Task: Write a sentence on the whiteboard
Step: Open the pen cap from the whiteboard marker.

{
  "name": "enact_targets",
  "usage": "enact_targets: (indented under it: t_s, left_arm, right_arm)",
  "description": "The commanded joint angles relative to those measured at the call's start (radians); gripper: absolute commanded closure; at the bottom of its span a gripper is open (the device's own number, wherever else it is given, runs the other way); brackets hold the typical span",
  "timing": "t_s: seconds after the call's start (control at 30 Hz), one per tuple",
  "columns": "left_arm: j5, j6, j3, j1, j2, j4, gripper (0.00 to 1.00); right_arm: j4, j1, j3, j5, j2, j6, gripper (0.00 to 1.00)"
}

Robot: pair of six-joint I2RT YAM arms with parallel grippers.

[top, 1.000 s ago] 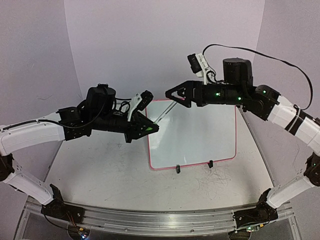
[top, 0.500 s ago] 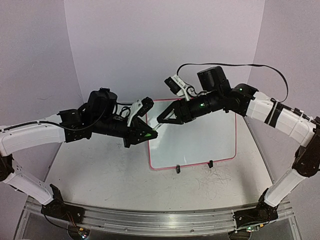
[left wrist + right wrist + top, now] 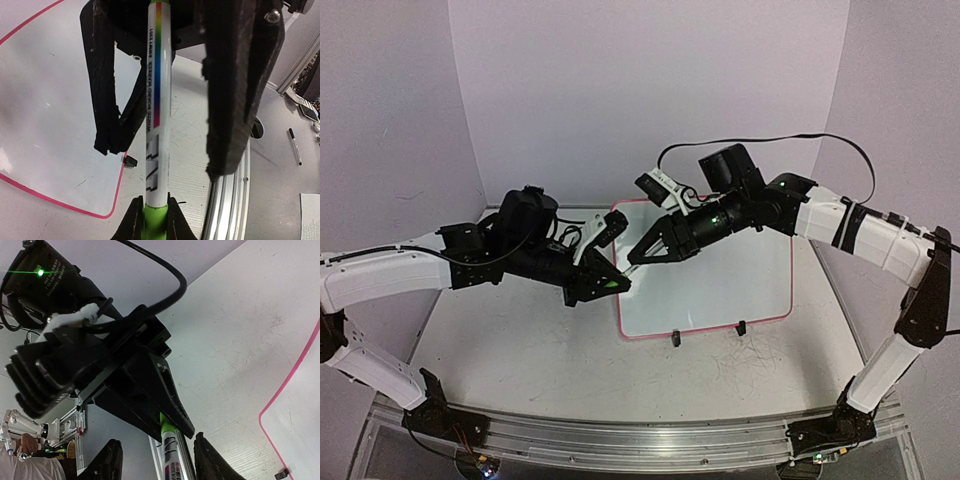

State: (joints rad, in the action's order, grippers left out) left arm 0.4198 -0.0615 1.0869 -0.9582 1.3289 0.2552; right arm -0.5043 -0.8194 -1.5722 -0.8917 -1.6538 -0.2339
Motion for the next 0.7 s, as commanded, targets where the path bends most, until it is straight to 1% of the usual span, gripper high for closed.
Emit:
enact_targets:
  t_s: [0.0, 0.1, 0.47, 0.67]
  left_arm:
    - [0.021, -0.019, -0.003, -0.008, -0.045, 0.002, 1.00]
    - [0.031, -0.019, -0.005, -0.011, -0.043, 0.006, 1.00]
    - [0.052, -0.023, -0.012, -0.019, -0.034, 0.033, 1.00]
    - [0.061, -0.026, -0.013, -0.022, -0.034, 0.045, 1.00]
  right_arm:
    - [-0.007, -0.001, 0.006, -0.043, -0.014, 0.025, 0.55]
    - [-0.007, -0.001, 0.011, -0.060, -0.021, 0.029, 0.62]
    - [-0.033, -0.001, 0.022, -0.077, -0.031, 0.051, 0.71]
    - [-0.048, -0.001, 0.024, -0.092, -0.038, 0.068, 0.80]
